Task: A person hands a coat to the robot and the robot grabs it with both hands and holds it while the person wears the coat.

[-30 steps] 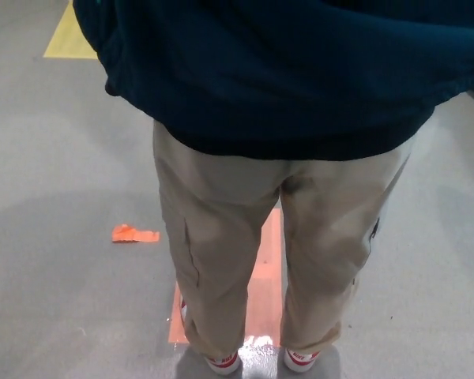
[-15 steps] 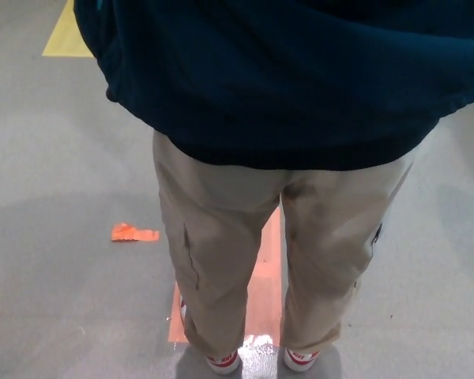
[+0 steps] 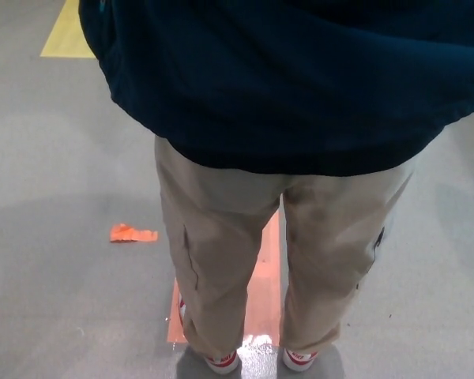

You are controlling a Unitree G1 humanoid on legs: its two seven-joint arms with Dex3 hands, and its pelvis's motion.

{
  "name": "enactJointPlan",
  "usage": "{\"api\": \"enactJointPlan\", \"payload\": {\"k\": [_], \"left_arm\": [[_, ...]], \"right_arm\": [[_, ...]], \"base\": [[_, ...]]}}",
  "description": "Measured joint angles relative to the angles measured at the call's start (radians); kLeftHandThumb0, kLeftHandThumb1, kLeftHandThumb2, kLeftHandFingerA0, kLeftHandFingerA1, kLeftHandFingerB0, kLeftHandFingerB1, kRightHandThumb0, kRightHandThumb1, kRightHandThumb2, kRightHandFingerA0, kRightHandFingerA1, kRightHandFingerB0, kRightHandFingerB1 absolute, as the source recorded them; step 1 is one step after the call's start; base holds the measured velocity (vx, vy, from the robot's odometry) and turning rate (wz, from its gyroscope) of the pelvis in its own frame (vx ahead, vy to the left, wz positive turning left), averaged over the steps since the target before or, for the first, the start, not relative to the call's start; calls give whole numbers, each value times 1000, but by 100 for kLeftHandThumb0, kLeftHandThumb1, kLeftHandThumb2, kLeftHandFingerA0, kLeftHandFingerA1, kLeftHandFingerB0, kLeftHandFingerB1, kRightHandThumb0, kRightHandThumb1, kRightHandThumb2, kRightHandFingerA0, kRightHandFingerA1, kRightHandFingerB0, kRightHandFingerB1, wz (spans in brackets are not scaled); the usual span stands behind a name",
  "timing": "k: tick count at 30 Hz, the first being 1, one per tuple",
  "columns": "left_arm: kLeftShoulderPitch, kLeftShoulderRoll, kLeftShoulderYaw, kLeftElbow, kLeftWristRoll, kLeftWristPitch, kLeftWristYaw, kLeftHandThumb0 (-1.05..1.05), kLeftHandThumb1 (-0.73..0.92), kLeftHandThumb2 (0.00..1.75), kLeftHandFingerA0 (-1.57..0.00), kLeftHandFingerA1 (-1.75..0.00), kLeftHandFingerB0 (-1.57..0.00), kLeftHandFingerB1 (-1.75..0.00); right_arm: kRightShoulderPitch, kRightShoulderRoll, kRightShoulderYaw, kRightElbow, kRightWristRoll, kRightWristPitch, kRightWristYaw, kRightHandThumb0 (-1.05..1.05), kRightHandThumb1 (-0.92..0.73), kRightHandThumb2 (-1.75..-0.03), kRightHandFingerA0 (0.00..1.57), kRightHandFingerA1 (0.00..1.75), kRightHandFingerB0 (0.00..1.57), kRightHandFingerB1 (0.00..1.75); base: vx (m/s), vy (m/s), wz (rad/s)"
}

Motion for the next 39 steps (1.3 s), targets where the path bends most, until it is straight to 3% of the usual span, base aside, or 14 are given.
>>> {"api": "enactJointPlan", "payload": {"k": [20,21,22,24,25,26,30,32,33,34,35,36,38,39], "left_arm": [[911,-385,-112,-225,96,-97,195,-95,84,113,0,-11,-1,-6],[928,-389,-121,-217,102,-100,207,-82,92,70,0,-7,0,-16],[949,-393,-133,-206,110,-102,224,-102,87,115,0,-10,0,0],[986,-404,-161,-182,130,-104,259,-102,87,115,0,-10,0,0],[1002,-408,-176,-164,140,-104,275,-83,90,73,0,-3,0,-12],[1017,-410,-190,-149,148,-104,290,-97,84,114,0,-12,0,-7],[1048,-414,-245,-62,184,-104,349,-83,79,116,0,-25,0,-15],[1054,-413,-277,1,204,-104,382,-82,92,70,-9,-34,-1,-20],[1056,-413,-304,60,219,-103,404,-87,77,111,-6,-43,-8,-16],[1057,-413,-325,107,229,-102,420,-87,77,111,-6,-43,-8,-16],[1057,-412,-341,143,238,-101,432,-80,91,69,-14,-36,-7,-21],[1056,-412,-358,179,245,-101,445,-83,73,108,-6,-45,-10,-26],[1049,-409,-397,270,262,-100,475,-82,73,104,-11,-45,-6,-35],[1043,-408,-413,306,268,-100,486,-37,47,108,-1,-48,0,-48]], "right_arm": [[917,376,150,-359,-105,-93,-140,-97,-87,-114,0,7,0,0],[936,382,158,-358,-112,-96,-147,-95,-85,-114,0,8,0,1],[962,390,169,-356,-121,-100,-157,-83,-79,-113,0,21,0,14],[1003,404,190,-345,-140,-106,-181,-83,-79,-113,0,21,0,14],[1020,411,204,-335,-152,-107,-195,-80,-76,-112,0,24,0,18],[1035,415,215,-325,-164,-108,-208,-80,-75,-111,0,26,0,18],[1069,423,258,-263,-205,-109,-261,-81,-76,-111,0,20,0,15],[1078,425,281,-214,-223,-110,-288,-78,-75,-110,0,24,0,18],[1086,428,297,-170,-236,-110,-307,-77,-75,-109,0,27,0,20],[1092,429,310,-137,-244,-110,-319,-77,-75,-109,0,27,0,20],[1096,430,319,-114,-249,-111,-329,-77,-74,-109,0,27,0,20],[1099,432,328,-90,-254,-111,-338,-77,-74,-109,2,28,3,22],[1102,435,348,-29,-267,-111,-361,-77,-74,-108,0,28,5,26],[1102,436,357,-4,-273,-110,-370,-77,-75,-109,0,28,5,26]], "base": [[0,0,0],[0,0,0],[0,0,0],[0,0,0],[0,0,0],[0,0,0],[0,0,0],[0,0,0],[0,0,0],[0,0,0],[0,0,0],[0,0,0],[0,0,0],[0,0,0]]}}
